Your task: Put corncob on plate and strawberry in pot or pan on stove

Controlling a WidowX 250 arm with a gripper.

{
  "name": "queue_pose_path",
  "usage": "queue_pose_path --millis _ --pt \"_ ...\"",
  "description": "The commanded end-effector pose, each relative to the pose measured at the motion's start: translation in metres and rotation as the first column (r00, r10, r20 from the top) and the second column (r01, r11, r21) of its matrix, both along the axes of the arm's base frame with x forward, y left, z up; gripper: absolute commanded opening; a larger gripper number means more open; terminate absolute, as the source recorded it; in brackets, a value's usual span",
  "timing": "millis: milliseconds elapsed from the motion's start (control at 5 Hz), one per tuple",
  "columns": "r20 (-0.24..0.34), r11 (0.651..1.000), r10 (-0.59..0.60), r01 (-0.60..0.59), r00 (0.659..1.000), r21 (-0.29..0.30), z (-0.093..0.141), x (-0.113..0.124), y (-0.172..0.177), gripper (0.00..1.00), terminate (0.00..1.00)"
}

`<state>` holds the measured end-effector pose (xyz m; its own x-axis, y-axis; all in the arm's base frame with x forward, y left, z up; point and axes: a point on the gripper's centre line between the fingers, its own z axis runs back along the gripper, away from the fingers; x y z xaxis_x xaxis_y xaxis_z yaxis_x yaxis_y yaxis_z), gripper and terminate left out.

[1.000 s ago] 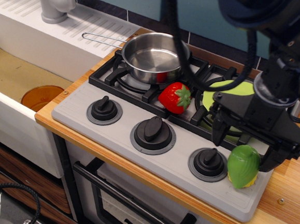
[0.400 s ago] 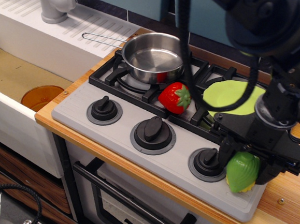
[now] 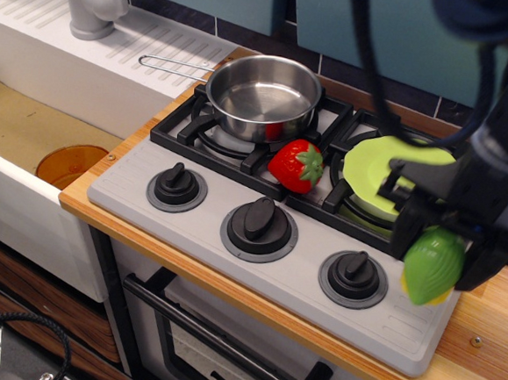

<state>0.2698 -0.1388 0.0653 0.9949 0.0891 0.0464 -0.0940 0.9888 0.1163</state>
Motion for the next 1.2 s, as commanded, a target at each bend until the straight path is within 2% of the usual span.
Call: queue_pose_path --millis 0,200,600,800,1000 --pt "0.017 0.998 -0.057 0.058 0.998 -0.007 0.058 0.031 0.025 0.0 0.0" --pt "0.022 0.995 -0.103 0.104 0.994 -0.011 0.059 0.052 0.045 0.0 0.0" --pt "0.076 0.987 -0.149 0.153 0.986 -0.049 0.032 0.086 0.067 0.0 0.0" --pt "0.103 0.988 -0.128 0.136 0.986 -0.068 0.014 0.092 0.06 0.0 0.0" --pt "0.115 0.993 -0.099 0.106 0.988 -0.057 0.013 0.088 0.049 0.0 0.0"
